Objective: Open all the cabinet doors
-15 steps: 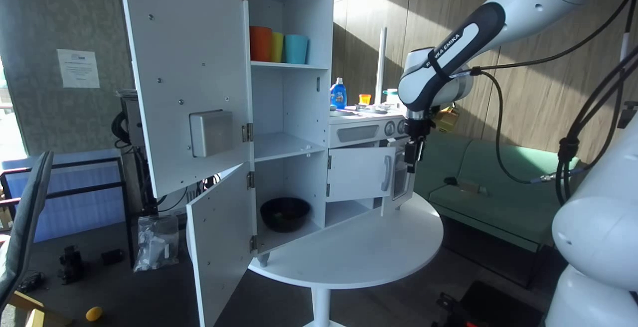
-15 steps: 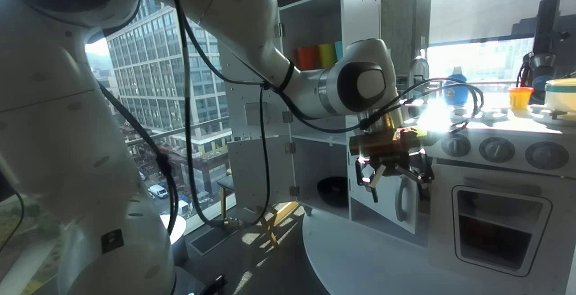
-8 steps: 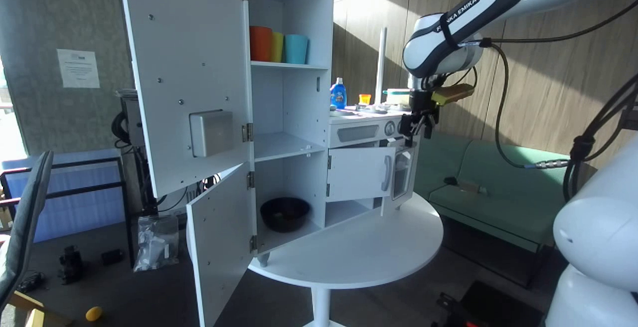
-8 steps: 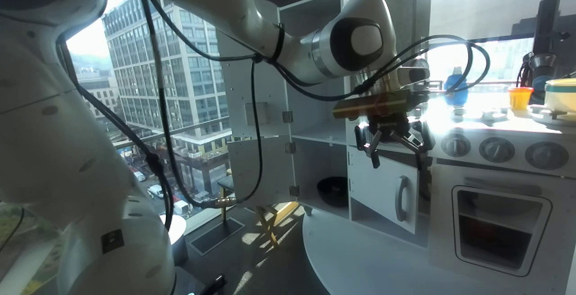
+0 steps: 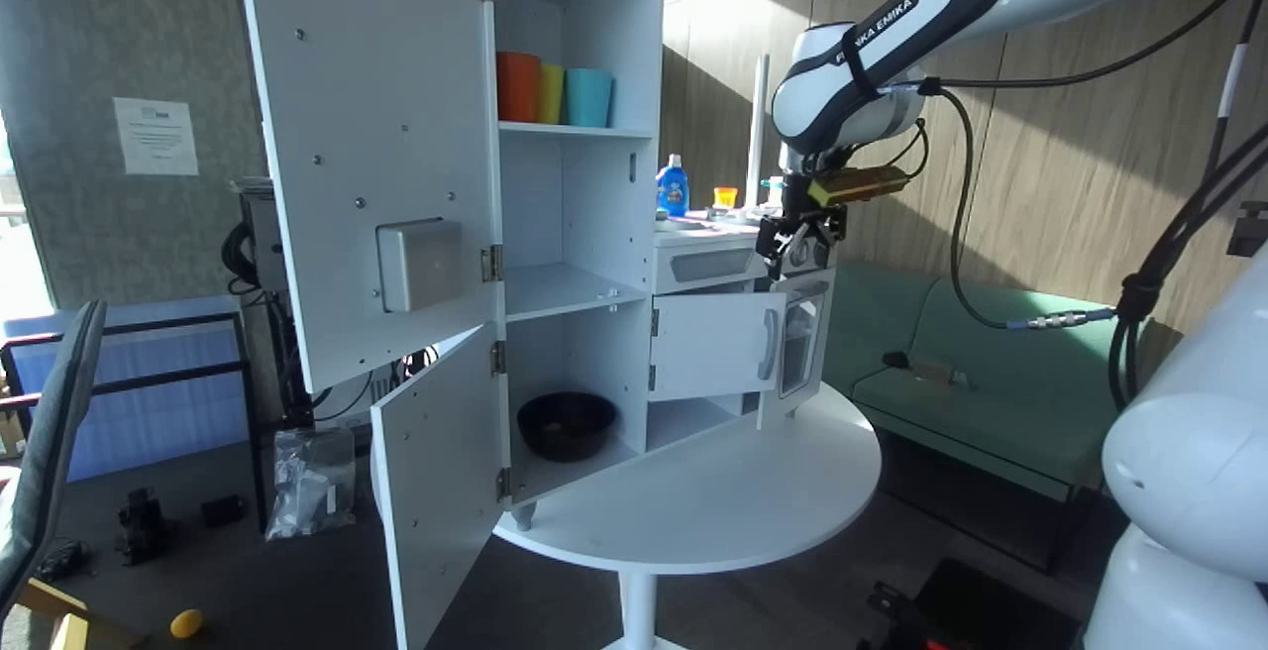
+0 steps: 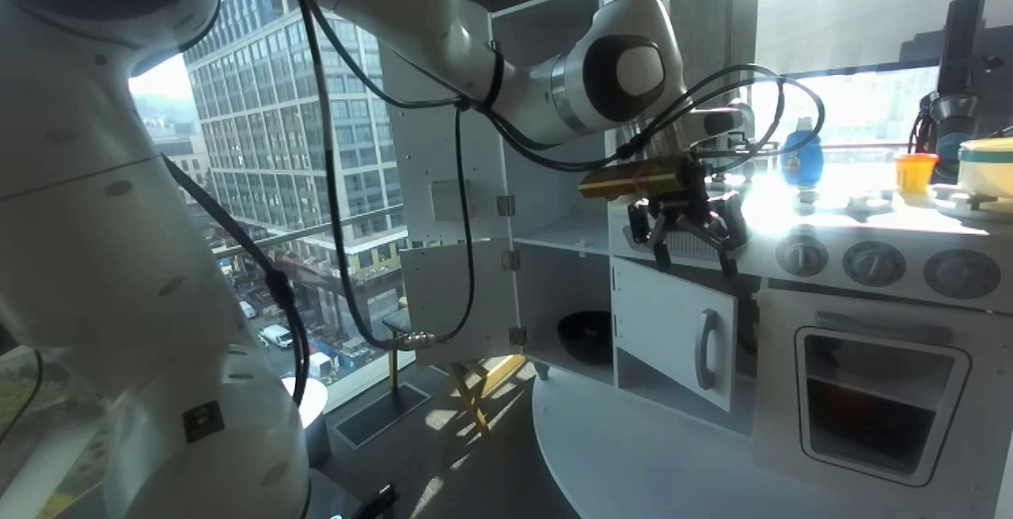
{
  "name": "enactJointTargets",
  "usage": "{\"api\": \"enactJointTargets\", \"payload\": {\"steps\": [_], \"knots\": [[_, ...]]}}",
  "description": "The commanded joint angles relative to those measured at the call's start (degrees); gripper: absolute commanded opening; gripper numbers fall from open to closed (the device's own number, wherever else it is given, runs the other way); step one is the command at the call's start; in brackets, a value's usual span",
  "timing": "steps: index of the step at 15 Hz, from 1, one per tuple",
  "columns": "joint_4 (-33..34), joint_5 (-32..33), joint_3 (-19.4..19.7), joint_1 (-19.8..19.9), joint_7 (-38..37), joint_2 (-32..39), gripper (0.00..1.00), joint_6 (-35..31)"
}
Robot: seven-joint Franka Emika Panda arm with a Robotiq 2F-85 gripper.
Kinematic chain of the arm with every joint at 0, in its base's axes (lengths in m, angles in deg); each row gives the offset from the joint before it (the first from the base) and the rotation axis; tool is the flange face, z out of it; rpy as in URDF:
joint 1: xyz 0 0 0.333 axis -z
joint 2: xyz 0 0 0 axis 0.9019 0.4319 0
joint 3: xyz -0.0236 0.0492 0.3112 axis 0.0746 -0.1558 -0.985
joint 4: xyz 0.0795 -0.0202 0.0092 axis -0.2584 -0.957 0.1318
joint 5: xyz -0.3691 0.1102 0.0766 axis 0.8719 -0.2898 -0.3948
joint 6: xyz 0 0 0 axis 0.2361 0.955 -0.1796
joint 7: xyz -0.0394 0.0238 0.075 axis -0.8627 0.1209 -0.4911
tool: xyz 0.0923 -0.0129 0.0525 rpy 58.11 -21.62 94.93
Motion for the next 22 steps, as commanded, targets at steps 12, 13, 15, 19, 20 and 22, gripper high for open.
{"api": "enactJointTargets", "payload": {"steps": [12,13,15,19,20,22], "knots": [[8.4,-0.8,0.78,-2.15,25.76,12.73,1.0,-7.85],[9.49,-3.74,0.82,-2.12,27.67,13.27,1.0,-7.0],[11.57,-9.55,0.67,-1.99,31.64,14.1,1.0,-4.86],[16.41,-16.0,0.23,-1.64,35.9,16.9,1.0,-1.16],[17.64,-17.35,0.14,-1.51,36.57,17.63,1.0,-0.19],[20.06,-17.82,0.2,-1.22,36.05,19.6,1.0,1.45]]}}
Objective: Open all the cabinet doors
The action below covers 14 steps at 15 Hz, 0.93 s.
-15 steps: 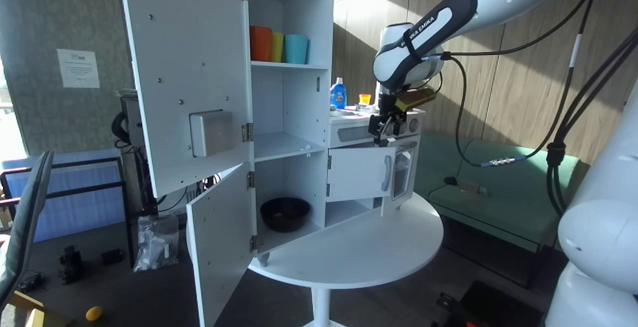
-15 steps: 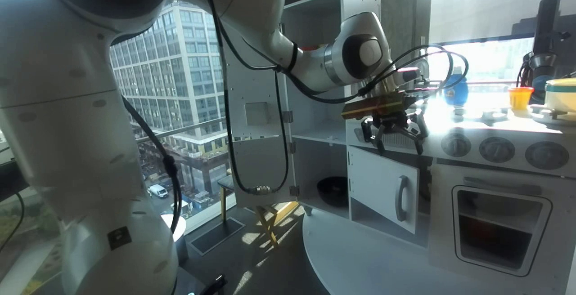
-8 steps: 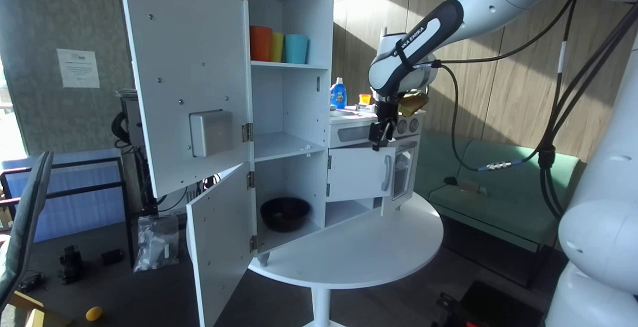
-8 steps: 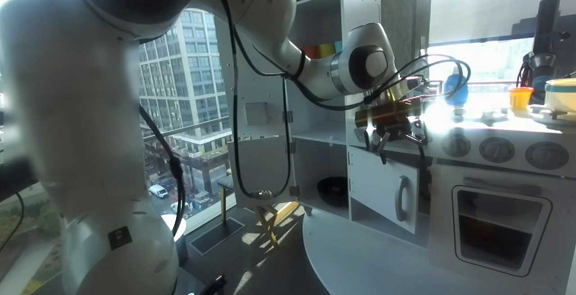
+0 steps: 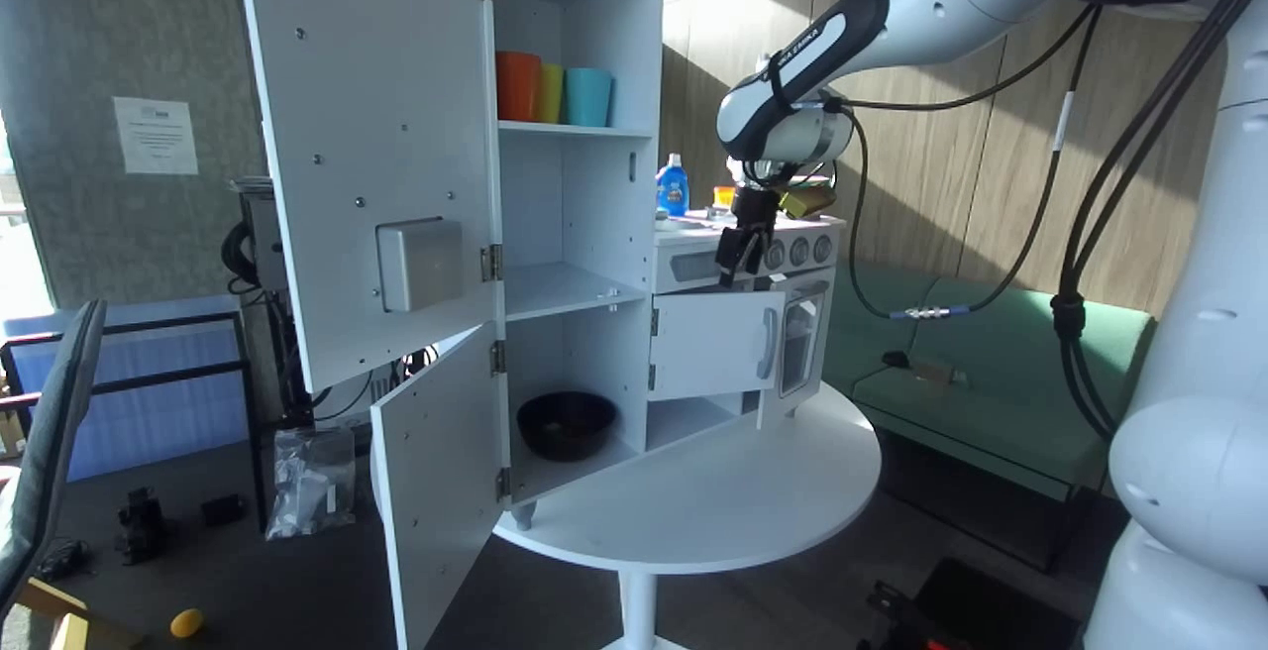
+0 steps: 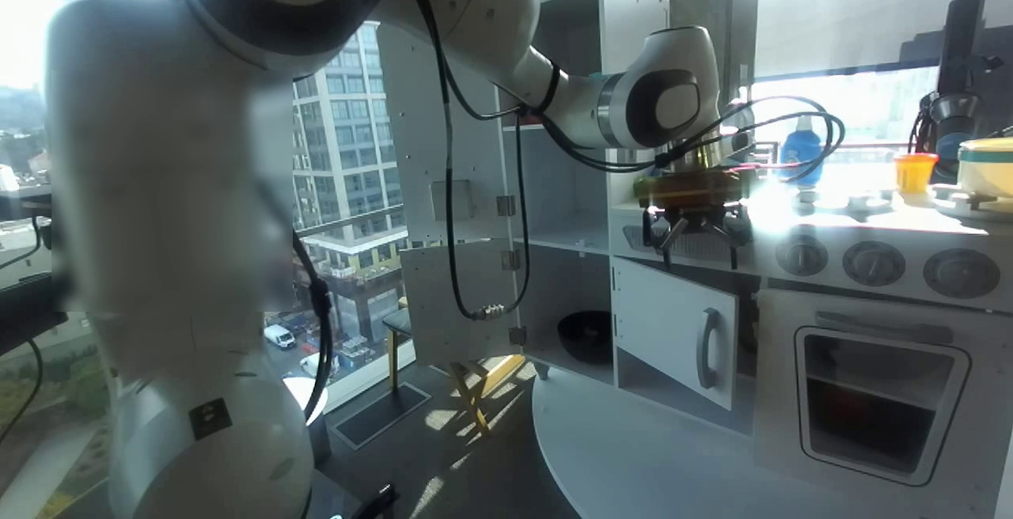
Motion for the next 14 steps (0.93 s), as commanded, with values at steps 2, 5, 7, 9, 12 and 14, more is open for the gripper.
{"api": "enactJointTargets", "payload": {"steps": [2,5,7,9,12,14], "knots": [[7.35,-2.58,-0.25,1.37,1.38,5.25,1.0,4.31],[8.49,-1.86,-0.26,2.32,0.82,6.97,1.0,5.68],[7.52,-0.93,-0.13,2.51,0.1,6.51,1.0,5.49],[5.4,0.21,0.07,2.51,0.08,4.8,1.0,4.88],[3.38,2.41,0.71,2.69,-1.94,3.04,1.0,6.32],[2.39,1.39,0.74,3.33,-0.53,2.18,1.0,9.46]]}}
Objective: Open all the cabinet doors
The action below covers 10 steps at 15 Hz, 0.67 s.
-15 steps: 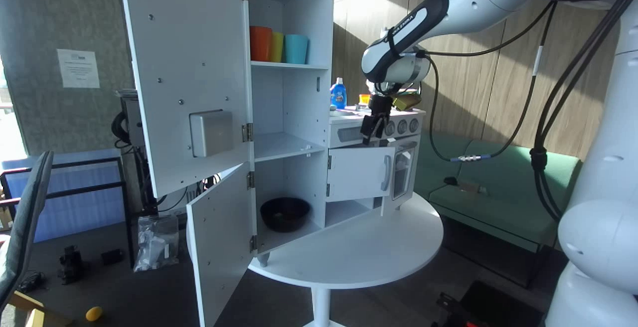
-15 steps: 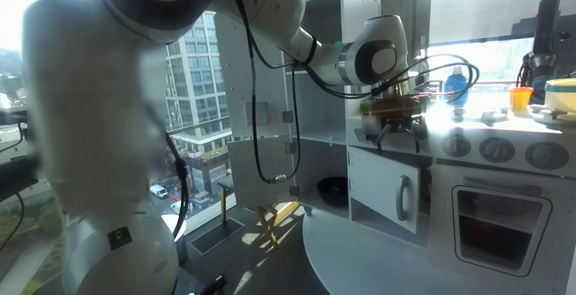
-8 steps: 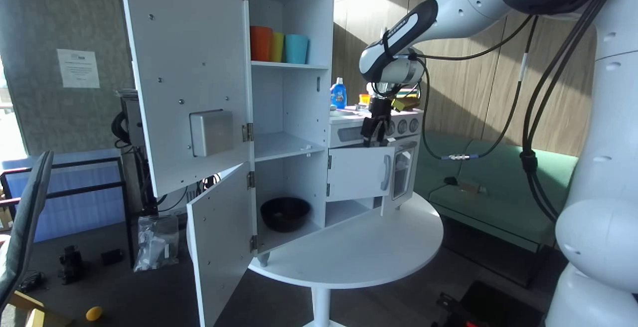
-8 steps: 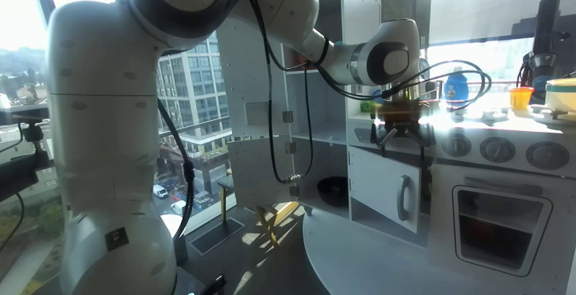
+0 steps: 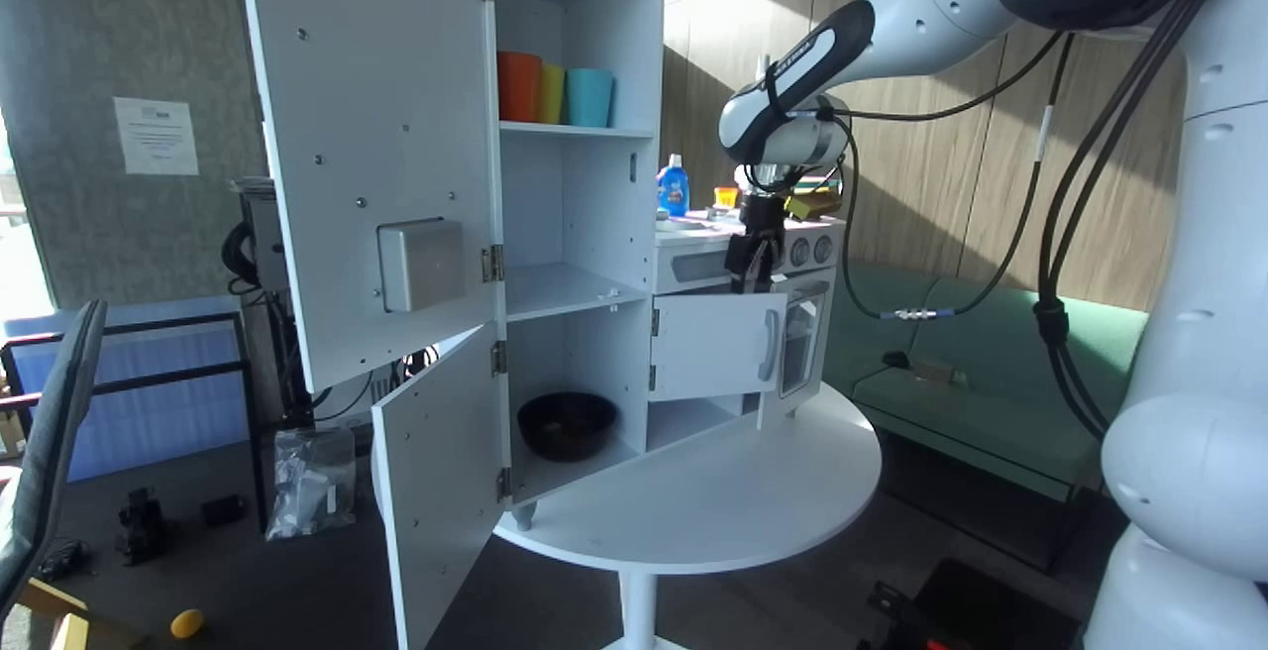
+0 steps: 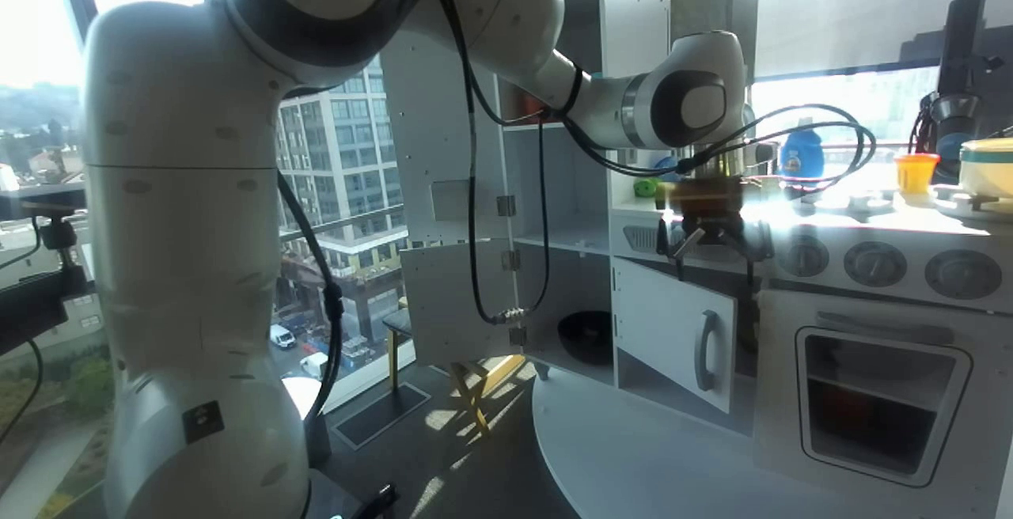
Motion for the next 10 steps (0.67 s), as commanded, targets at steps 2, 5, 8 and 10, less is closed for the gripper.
{"api": "enactJointTargets", "payload": {"steps": [2,5,8,10], "knots": [[-2.75,-1.44,0.24,1.85,5.84,-1.95,1.0,6.59],[-2.15,-2.45,0.1,1.95,10.84,-0.73,1.0,12.81],[-5.24,-0.13,-0.09,1.18,12.26,-2.49,1.0,15.06],[-8.44,0.97,-0.43,0.45,11.97,-4.49,1.0,13.69]]}}
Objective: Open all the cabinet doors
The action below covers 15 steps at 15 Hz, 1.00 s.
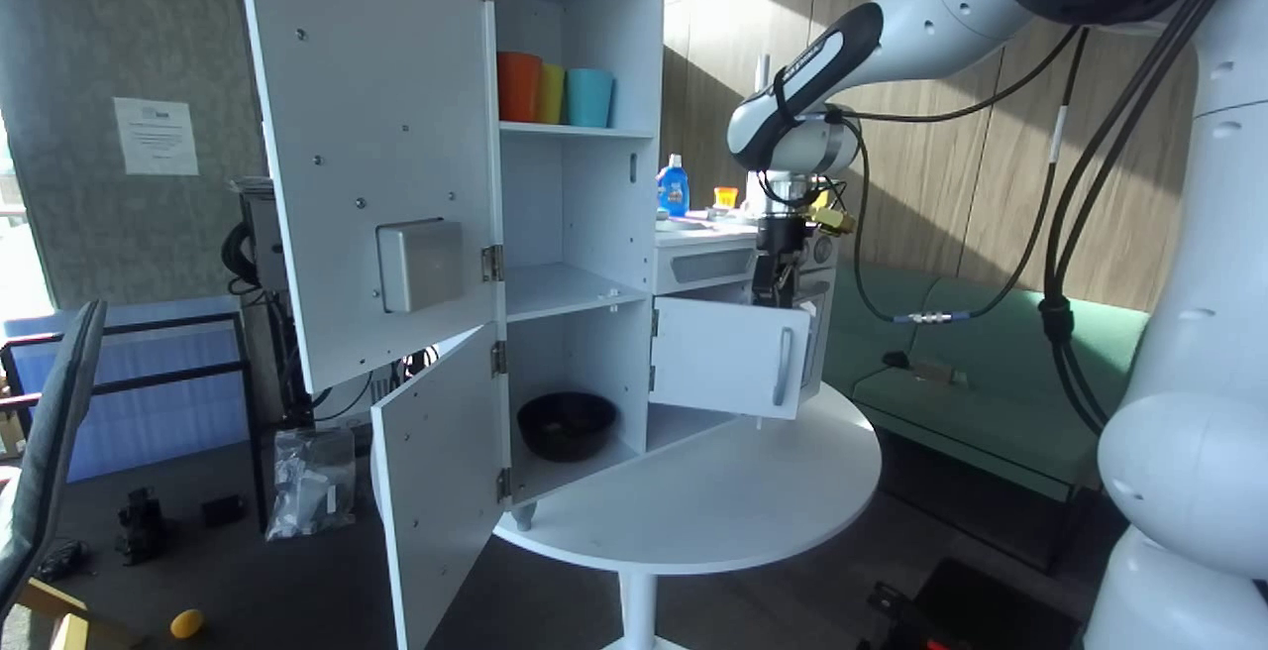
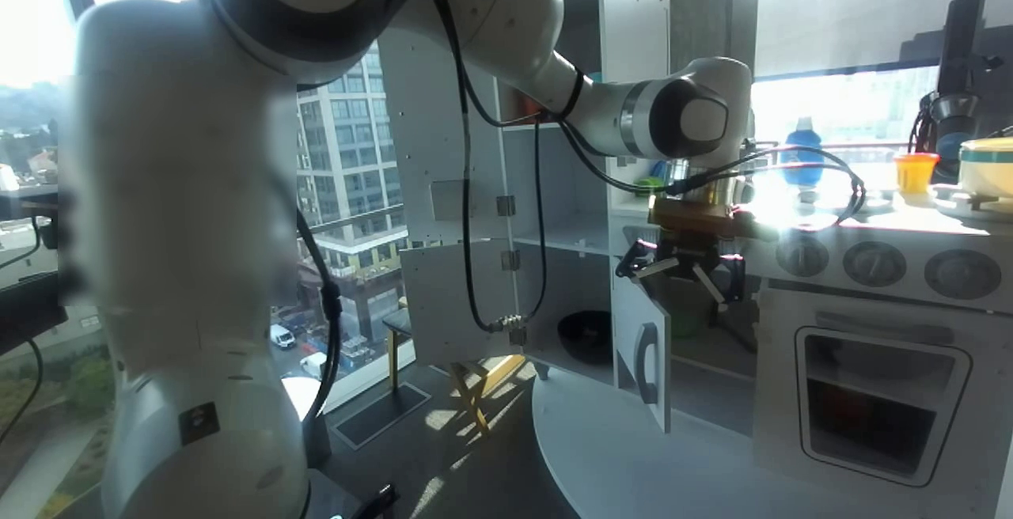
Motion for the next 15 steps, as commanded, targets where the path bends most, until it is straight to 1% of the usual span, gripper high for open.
{"api": "enactJointTargets", "payload": {"steps": [1,2,3,5,8,10,13,15], "knots": [[-7.63,3.28,-0.43,-1.33,0.03,-5.01,1.0,-2.68],[-10.16,3.91,-0.68,-2.0,-1.48,-6.77,1.0,-4.94],[-14.0,4.52,-1.09,-2.87,-3.71,-9.32,1.0,-8.98],[-19.54,5.04,-1.88,-4.28,-6.51,-13.14,1.0,-15.98],[-28.99,6.89,-3.02,-6.16,-12.79,-19.16,1.0,-25.62],[-34.61,9.03,-4.22,-7.36,-16.67,-22.95,1.0,-30.16],[-39.39,11.36,-6.55,-9.32,-22.78,-26.55,1.0,-34.68],[-41.19,12.7,-8.44,-10.16,-27.36,-27.39,1.0,-38.2]]}}
